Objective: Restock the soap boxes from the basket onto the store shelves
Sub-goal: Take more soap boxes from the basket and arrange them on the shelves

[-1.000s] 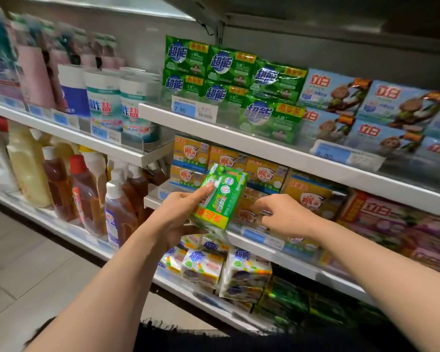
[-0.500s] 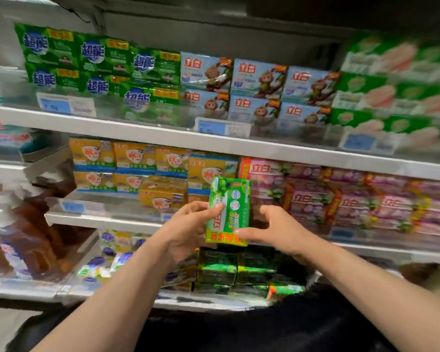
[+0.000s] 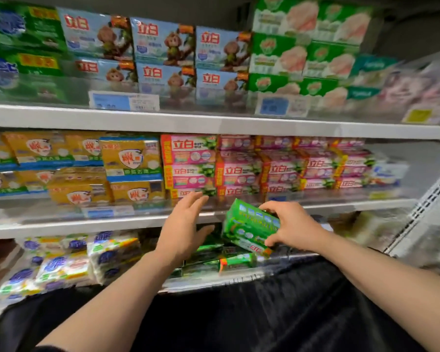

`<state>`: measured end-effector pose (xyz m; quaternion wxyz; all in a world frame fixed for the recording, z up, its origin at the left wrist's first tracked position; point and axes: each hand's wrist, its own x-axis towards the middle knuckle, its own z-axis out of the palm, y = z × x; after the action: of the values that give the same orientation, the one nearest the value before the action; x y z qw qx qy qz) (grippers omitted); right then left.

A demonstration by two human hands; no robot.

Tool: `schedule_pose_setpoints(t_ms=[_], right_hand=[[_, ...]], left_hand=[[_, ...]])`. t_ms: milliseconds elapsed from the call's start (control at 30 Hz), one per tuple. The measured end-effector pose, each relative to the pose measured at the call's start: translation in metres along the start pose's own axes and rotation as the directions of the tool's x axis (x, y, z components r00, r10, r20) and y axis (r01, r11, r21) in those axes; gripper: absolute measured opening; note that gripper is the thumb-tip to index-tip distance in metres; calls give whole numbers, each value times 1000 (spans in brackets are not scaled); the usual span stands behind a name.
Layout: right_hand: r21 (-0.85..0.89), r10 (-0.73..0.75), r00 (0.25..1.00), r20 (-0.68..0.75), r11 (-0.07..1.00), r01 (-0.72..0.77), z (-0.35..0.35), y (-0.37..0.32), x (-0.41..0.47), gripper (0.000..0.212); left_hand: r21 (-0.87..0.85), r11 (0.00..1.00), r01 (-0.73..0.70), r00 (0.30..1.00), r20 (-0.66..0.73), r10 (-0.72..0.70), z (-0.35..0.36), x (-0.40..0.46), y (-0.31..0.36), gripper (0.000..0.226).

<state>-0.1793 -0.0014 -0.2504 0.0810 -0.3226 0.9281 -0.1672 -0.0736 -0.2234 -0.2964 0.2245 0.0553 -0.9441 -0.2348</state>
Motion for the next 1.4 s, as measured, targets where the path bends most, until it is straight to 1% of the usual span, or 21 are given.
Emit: schedule_pose_setpoints(t_ms=[33, 67, 133, 167, 300, 400, 433, 533, 600, 667, 733, 800, 833, 933, 967, 1100, 1167, 1267, 1300, 1333, 1400], right_hand=[[-127, -15, 999, 29, 992, 18, 3, 0, 5, 79], [-222, -16, 998, 57, 975, 29, 9, 1, 12, 73], [-329, 6, 995, 100, 944, 28, 19, 4, 27, 53], [-356, 16, 993, 116, 934, 27, 24, 5, 33, 47], [-377, 14, 986, 168, 925, 51, 30, 11, 51, 54], [-369, 20, 978, 207, 928, 59, 31, 14, 51, 75], [-360, 23, 977, 210, 931, 56, 33, 15, 51, 77], [-339, 21, 976, 215, 939, 54, 47, 14, 50, 71], [-307, 40, 971, 235, 951, 35, 51, 12, 52, 70], [-225, 66, 959, 275, 974, -3, 51, 9, 55, 66], [-42, 101, 939, 329, 995, -93, 47, 13, 58, 59], [145, 146, 920, 363, 967, -210, 43, 16, 60, 52], [198, 159, 918, 364, 950, -243, 42, 19, 60, 45], [259, 201, 920, 336, 920, -295, 46, 24, 55, 11], [289, 221, 921, 320, 903, -317, 48, 24, 52, 7], [453, 318, 900, 299, 783, -427, 56, 19, 43, 10], [490, 360, 881, 306, 734, -471, 58, 18, 40, 13], [542, 440, 837, 325, 639, -546, 58, 19, 39, 18], [574, 478, 808, 343, 574, -583, 58, 20, 40, 20], [611, 513, 769, 381, 484, -626, 58, 19, 39, 21], [681, 554, 677, 484, 248, -689, 60, 17, 35, 21]], left_hand=[[110, 993, -40, 998, 54, 35, 4, -2, -6, 76], [219, 974, -50, 991, 131, 22, 8, -4, -11, 79], [428, 902, -59, 964, 261, -60, 18, -8, -17, 85], [482, 873, -72, 956, 282, -77, 22, -10, -20, 87], [514, 854, -81, 979, 200, -28, 33, -12, -32, 99], [553, 822, -134, 985, 164, 50, 40, -12, -48, 114], [562, 814, -151, 985, 159, 73, 42, -11, -52, 117], [578, 800, -162, 986, 131, 104, 46, -9, -58, 116], [576, 802, -156, 987, 122, 104, 47, -8, -59, 114], [588, 795, -151, 987, 128, 93, 47, -8, -58, 110], [596, 789, -150, 988, 128, 91, 47, -7, -57, 105], [601, 784, -156, 986, 140, 88, 45, -7, -56, 101], [603, 782, -161, 985, 147, 90, 45, -7, -55, 97], [606, 776, -174, 982, 161, 94, 45, -7, -56, 91], [610, 774, -172, 982, 164, 89, 46, -7, -56, 92], [600, 788, -136, 984, 176, 36, 43, -6, -52, 104], [586, 799, -136, 978, 208, 15, 42, -7, -49, 101], [584, 802, -125, 981, 195, 11, 42, -7, -47, 102], [592, 796, -124, 983, 184, 16, 43, -6, -48, 103], [598, 792, -120, 984, 176, 17, 45, -7, -50, 105], [594, 795, -121, 986, 162, 30, 45, -7, -52, 108]])
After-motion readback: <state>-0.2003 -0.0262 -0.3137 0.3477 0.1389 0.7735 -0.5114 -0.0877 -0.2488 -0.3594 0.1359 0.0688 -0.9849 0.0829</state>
